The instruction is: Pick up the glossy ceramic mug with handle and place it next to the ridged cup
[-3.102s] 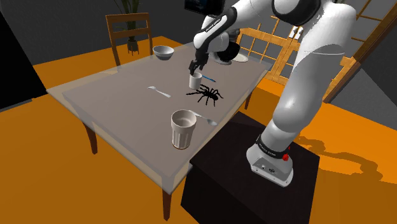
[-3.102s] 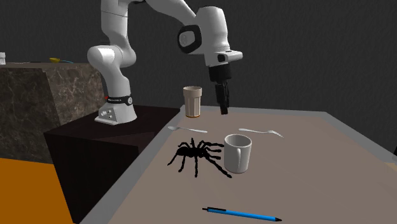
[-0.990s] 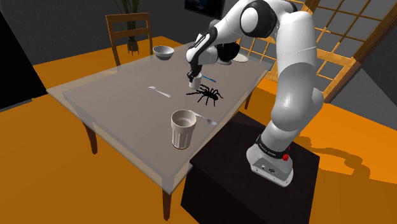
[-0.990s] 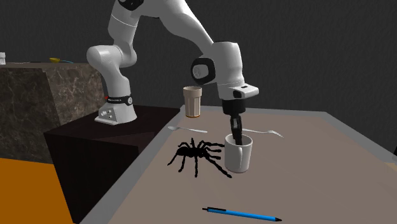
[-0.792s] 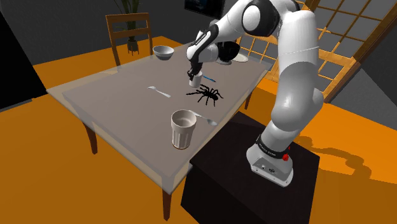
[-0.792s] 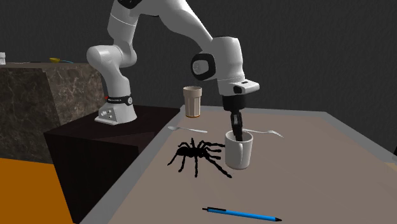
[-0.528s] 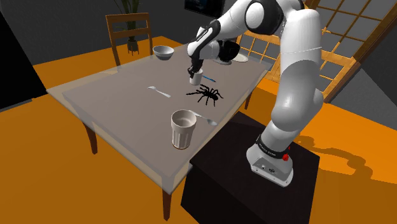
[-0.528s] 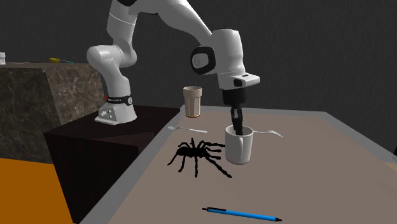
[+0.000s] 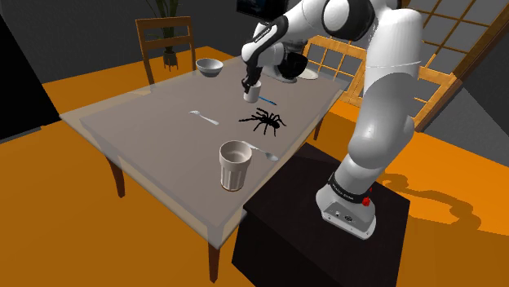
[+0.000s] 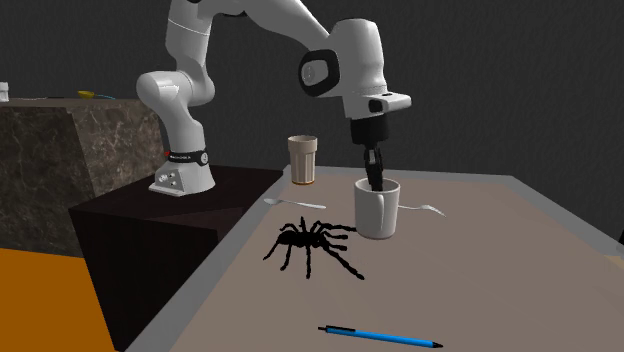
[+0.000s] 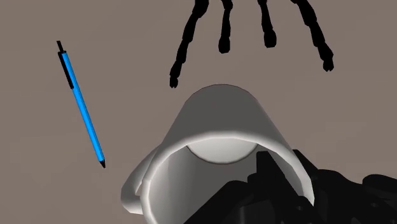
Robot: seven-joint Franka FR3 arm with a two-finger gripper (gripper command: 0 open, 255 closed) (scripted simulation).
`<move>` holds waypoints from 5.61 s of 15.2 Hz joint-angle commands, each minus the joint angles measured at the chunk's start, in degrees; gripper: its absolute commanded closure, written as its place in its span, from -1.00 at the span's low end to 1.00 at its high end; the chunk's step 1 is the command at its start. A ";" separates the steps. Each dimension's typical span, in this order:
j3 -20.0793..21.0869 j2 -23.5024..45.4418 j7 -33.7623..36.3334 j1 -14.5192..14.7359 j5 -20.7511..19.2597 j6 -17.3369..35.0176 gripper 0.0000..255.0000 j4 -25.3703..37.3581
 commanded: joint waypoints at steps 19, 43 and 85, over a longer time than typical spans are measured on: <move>-1.37 -8.23 1.83 0.94 -2.64 -12.75 1.00 4.64; 3.59 -25.37 19.78 9.90 -10.64 -16.64 1.00 -8.61; 21.86 -24.65 59.12 22.55 -21.02 -4.92 1.00 -23.45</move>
